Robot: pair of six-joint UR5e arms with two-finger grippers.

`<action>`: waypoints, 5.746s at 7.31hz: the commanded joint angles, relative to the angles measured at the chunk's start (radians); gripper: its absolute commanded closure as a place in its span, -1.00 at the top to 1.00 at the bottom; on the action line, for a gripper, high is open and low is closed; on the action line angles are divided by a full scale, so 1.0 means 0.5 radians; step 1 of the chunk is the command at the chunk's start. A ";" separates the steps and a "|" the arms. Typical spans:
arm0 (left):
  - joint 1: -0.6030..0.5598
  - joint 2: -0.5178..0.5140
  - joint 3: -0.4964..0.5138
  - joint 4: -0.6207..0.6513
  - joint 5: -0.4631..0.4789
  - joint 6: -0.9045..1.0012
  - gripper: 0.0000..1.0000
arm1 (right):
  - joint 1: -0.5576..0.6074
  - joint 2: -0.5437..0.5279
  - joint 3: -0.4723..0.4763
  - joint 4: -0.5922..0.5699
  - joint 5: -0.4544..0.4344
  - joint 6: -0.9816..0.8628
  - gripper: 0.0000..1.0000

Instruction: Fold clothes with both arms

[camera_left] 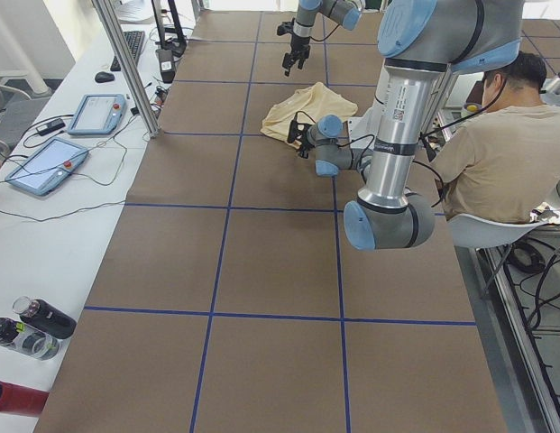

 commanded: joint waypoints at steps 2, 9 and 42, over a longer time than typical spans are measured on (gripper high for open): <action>0.003 0.004 0.015 0.009 0.000 -0.002 -0.01 | -0.001 0.001 -0.021 0.000 0.000 0.003 1.00; 0.046 0.004 0.018 0.006 -0.004 -0.017 -0.09 | 0.018 0.001 -0.033 0.000 -0.003 0.003 1.00; -1.037 -0.300 0.196 0.543 -0.746 0.397 0.31 | -0.719 0.160 -0.727 0.874 -0.954 1.338 0.62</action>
